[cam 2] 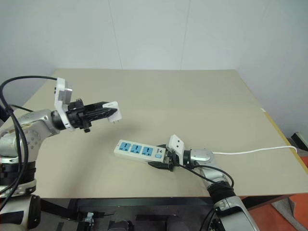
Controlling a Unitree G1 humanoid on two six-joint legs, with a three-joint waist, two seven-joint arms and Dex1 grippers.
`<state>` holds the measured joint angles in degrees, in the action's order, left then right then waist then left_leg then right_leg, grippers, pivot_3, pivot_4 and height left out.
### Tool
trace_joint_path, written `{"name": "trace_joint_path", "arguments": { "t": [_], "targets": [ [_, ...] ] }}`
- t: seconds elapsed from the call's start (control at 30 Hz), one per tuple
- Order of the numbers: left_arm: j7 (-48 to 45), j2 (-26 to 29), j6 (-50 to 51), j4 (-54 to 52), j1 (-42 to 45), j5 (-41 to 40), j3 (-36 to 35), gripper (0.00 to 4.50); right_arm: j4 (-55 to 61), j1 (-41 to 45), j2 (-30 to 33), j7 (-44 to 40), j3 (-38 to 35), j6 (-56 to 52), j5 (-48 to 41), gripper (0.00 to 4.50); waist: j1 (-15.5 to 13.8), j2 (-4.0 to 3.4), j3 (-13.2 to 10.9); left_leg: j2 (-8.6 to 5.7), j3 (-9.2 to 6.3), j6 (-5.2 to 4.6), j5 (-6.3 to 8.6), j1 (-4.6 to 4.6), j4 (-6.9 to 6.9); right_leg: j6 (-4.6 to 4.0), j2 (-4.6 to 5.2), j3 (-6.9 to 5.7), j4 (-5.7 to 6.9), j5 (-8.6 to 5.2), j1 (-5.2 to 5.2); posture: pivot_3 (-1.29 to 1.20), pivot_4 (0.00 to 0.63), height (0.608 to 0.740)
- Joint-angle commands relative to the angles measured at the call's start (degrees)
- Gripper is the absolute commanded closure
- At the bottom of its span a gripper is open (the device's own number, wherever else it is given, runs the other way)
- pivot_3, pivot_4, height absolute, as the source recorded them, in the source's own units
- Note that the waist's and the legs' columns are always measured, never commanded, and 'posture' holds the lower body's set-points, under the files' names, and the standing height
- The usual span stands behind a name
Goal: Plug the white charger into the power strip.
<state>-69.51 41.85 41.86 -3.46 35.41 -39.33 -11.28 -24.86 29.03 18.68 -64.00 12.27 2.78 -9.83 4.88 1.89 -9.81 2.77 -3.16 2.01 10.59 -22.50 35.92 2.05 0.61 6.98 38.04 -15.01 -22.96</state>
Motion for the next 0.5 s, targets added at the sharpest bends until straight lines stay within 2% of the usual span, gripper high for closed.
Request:
{"name": "trace_joint_path", "arguments": {
  "t": [0.03, 0.2, 0.3, 0.5],
  "targets": [
    [-8.8, 1.3, -2.1, 1.9, 1.4, -1.8, 2.8, 3.49, 0.4, 0.9, -0.4, -0.6, -0.4, 0.6, -0.5, 1.1, 0.0, 0.0, 0.0, 0.0, 0.0, 0.0, 0.0, 0.0, 0.0, 0.0, 0.0, 0.0, -0.01, 0.0, 0.0, 0.0, 0.15, 0.74],
    [-21.5, -0.6, -11.9, 6.4, 3.3, 1.1, 9.2, 3.49, 0.4, 1.2, -0.6, -0.7, -0.2, 0.6, -0.4, 1.1, 0.1, 0.0, 0.0, 0.0, 0.01, 0.0, 0.0, 0.0, 0.0, 0.0, -0.01, 0.01, -0.02, -0.01, -0.01, 0.0, 0.15, 0.74],
    [-23.0, -3.5, -15.5, 9.0, 5.1, 0.6, 12.0, 3.49, 0.3, 1.3, -0.7, -0.8, -0.1, 0.5, -0.3, 1.1, 0.1, 0.0, 0.0, 0.0, 0.03, 0.0, 0.0, -0.02, 0.0, 0.0, -0.01, 0.02, -0.03, 0.0, -0.01, 0.0, 0.15, 0.74],
    [-23.0, -4.6, -21.6, 12.1, 7.0, 1.0, 18.3, 3.49, 0.5, 1.3, -0.3, -1.9, 0.3, 0.1, -0.2, 1.1, 0.5, 0.0, 0.0, 0.0, 0.04, -0.01, 0.0, -0.04, 0.0, 0.0, -0.02, 0.07, -0.03, 0.0, -0.03, 0.0, 0.15, 0.74]
  ]
}}
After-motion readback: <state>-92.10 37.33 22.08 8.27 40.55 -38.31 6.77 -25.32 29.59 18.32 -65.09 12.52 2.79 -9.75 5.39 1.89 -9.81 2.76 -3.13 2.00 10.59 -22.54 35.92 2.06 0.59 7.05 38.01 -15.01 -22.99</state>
